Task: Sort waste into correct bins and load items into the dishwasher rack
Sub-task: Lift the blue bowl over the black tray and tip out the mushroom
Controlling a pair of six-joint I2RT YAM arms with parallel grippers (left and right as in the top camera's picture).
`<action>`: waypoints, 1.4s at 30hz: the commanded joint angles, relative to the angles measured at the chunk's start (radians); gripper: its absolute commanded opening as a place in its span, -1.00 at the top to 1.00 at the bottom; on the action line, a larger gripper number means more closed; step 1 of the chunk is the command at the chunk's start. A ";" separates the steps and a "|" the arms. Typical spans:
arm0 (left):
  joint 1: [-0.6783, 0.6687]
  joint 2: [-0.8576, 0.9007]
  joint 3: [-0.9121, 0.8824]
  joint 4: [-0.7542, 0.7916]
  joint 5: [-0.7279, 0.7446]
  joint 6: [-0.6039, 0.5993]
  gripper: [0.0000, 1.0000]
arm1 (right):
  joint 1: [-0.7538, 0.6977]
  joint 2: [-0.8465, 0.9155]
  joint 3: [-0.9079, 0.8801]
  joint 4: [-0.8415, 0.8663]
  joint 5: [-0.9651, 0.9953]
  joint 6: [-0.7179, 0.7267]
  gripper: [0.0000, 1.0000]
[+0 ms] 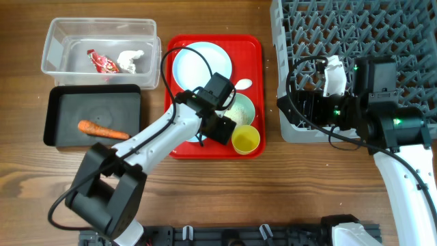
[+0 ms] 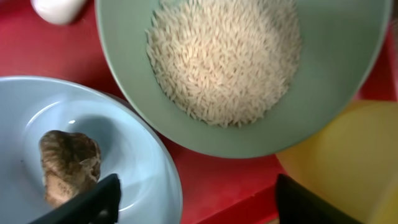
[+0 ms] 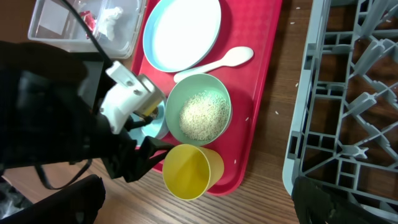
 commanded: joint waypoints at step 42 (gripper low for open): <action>1.020 -0.100 0.033 -0.056 0.948 0.152 0.92 | 0.001 0.005 -0.001 0.005 0.013 0.006 -0.99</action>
